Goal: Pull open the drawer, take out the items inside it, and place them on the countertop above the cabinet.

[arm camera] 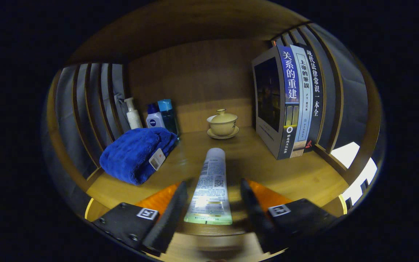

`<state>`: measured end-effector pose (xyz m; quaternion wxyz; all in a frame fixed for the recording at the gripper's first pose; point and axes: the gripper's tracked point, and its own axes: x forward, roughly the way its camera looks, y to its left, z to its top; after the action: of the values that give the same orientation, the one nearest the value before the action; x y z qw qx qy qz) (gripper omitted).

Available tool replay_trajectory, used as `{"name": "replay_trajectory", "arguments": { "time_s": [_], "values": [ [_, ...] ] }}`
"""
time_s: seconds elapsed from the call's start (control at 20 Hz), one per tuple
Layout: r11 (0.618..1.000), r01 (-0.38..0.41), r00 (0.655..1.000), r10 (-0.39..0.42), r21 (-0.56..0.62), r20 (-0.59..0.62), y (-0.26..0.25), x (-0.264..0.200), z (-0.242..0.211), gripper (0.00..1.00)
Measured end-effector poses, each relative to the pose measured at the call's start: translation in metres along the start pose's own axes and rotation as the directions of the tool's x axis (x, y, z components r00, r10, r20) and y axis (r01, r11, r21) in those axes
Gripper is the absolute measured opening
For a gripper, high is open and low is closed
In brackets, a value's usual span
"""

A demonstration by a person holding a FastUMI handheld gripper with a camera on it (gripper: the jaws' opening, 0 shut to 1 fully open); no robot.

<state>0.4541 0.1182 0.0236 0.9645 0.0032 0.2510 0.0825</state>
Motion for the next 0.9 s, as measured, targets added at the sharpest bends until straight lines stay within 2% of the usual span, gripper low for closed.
{"name": "replay_trajectory", "arguments": {
  "time_s": [0.05, 0.35, 0.6, 0.9],
  "values": [
    [1.000, -0.009, 1.000, 0.009, -0.006, 0.019, 0.002, -0.008, 0.009, 1.00],
    [0.999, -0.043, 0.984, 0.046, -0.018, 0.175, 0.024, -0.070, 0.075, 0.99],
    [0.992, -0.036, 0.942, 0.074, -0.120, 0.328, 0.042, -0.151, 0.125, 0.98],
    [0.979, -0.070, 0.902, 0.144, -0.191, 0.408, 0.075, -0.217, 0.102, 0.98]
  ]
}}
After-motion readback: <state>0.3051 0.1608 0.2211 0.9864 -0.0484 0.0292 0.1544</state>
